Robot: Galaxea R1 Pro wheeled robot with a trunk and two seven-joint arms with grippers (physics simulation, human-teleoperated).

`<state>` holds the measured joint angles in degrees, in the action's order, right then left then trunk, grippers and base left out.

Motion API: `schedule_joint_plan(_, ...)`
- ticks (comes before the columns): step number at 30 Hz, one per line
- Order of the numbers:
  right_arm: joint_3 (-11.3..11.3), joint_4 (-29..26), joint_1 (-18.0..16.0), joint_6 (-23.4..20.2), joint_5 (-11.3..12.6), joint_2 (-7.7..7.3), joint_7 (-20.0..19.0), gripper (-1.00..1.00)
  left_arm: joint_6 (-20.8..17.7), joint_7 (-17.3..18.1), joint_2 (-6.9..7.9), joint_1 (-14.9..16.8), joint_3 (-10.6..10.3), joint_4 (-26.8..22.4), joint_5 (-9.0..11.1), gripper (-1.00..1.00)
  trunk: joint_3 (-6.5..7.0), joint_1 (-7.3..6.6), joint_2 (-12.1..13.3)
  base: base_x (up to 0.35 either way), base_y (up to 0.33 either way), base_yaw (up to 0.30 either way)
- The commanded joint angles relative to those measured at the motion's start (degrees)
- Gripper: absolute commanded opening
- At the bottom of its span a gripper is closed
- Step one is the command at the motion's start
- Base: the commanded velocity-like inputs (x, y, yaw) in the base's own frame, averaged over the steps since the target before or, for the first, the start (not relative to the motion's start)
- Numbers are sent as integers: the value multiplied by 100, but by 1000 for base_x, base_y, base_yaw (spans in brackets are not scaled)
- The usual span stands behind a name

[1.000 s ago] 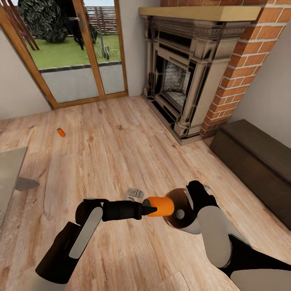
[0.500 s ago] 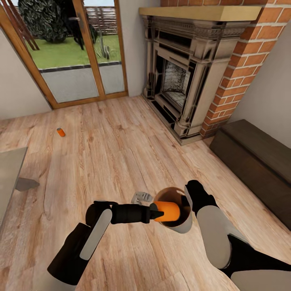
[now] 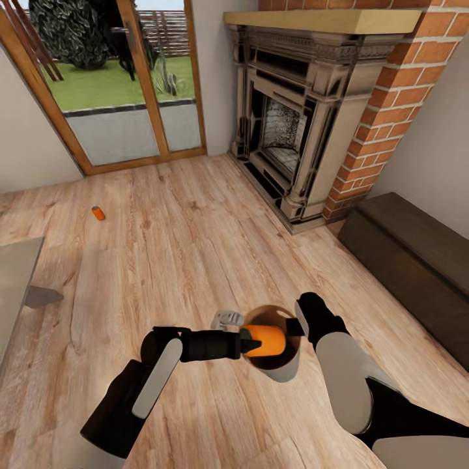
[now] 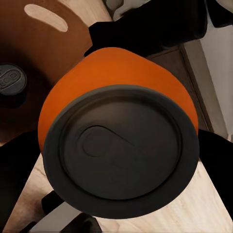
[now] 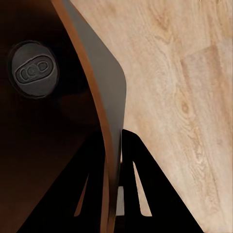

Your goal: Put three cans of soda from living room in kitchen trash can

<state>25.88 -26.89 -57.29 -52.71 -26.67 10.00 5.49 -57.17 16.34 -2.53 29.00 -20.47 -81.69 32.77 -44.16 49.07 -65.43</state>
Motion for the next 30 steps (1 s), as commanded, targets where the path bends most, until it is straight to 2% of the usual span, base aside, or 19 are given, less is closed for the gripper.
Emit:
schedule_joint_plan(1, -1, 6, -2, -1, -11, 0, -22, -100, 2, -5, 0, 0, 3, 33, 14, -100, 0, 0, 0, 0, 0, 0)
schedule_joint_plan(15, -19, 142, -4, -3, -5, 0, -47, -100, 295, -7, -2, 3, 37, 555, 17, -100, 0, 0, 0, 0, 0, 0)
schedule_joint_plan(17, -22, 154, -3, -3, -5, 0, -53, -100, 435, -16, -2, 6, 37, 683, 15, -100, 0, 0, 0, 0, 0, 0)
schedule_joint_plan(24, -29, 227, -5, -10, -5, 0, -320, -100, 692, -176, -2, 8, 40, 829, 24, -100, 0, 0, 0, 0, 0, 0)
schedule_joint_plan(25, -29, 233, -4, -10, -5, 0, -345, -100, 707, -203, -2, 8, 41, 839, 24, 100, 0, 0, 0, 0, 0, 0)
schedule_joint_plan(30, -95, 329, -4, -9, -5, 0, -383, -100, 751, -302, -5, 9, 40, 854, 27, 100, 0, 0, 0, 0, 0, 0)
